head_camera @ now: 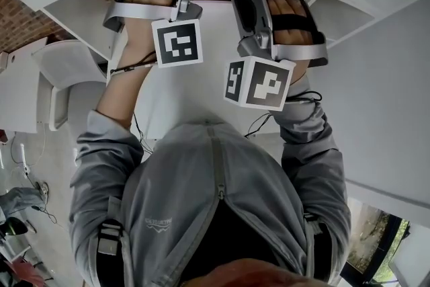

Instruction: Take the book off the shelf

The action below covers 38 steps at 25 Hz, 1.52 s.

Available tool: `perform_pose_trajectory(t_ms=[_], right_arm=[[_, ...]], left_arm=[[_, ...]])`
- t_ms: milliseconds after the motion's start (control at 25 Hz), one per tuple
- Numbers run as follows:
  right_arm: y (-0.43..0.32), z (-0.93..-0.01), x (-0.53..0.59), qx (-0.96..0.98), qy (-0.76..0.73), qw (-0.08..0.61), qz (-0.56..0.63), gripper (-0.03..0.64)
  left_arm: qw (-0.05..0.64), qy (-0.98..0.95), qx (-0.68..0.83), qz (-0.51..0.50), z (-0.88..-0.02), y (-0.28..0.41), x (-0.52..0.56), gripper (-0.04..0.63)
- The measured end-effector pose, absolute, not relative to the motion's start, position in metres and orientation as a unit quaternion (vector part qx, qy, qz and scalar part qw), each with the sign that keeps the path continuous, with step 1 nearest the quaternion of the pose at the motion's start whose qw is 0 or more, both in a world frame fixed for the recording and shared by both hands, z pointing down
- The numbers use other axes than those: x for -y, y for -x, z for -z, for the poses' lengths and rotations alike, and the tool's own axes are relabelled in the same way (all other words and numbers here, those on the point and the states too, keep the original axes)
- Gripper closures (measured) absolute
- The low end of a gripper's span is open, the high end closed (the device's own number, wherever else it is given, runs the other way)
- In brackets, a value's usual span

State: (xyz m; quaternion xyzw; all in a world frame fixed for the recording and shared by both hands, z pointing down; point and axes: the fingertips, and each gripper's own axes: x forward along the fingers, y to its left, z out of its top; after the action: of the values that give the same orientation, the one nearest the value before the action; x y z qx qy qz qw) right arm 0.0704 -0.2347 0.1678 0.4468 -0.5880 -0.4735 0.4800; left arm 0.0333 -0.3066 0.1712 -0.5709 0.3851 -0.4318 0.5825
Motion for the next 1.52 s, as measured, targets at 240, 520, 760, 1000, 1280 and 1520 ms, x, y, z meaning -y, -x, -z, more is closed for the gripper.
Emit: perform_pose_trajectory(t_ms=[240,520,760,1000,1280,1520], right_arm=[[-0.064,-0.170,0.234,0.588,-0.452,0.479,0.469,0.526],[-0.076,-0.182,0.245,0.580,-0.459,0.509,0.440,0.354],[-0.087,-0.182,0.257,0.559,-0.465,0.531,0.435,0.353],[-0.090,-0.174,0.255,0.549,-0.472,0.531,0.441,0.353],[-0.092,-0.184,0.264,0.535,-0.462,0.545,0.451,0.351],[-0.094,-0.173,0.261,0.526,-0.485,0.514,0.474,0.489]], left_arm=[[0.579,0.581,-0.394,0.413,-0.170,-0.026,0.305,0.517],[0.561,0.595,-0.394,0.419,-0.173,-0.034,0.295,0.520],[0.555,0.598,-0.394,0.422,-0.171,-0.038,0.280,0.520],[0.557,0.597,-0.392,0.424,-0.174,-0.035,0.273,0.520],[0.556,0.595,-0.394,0.426,-0.174,-0.030,0.259,0.518],[0.557,0.592,-0.400,0.424,-0.169,-0.030,0.253,0.518]])
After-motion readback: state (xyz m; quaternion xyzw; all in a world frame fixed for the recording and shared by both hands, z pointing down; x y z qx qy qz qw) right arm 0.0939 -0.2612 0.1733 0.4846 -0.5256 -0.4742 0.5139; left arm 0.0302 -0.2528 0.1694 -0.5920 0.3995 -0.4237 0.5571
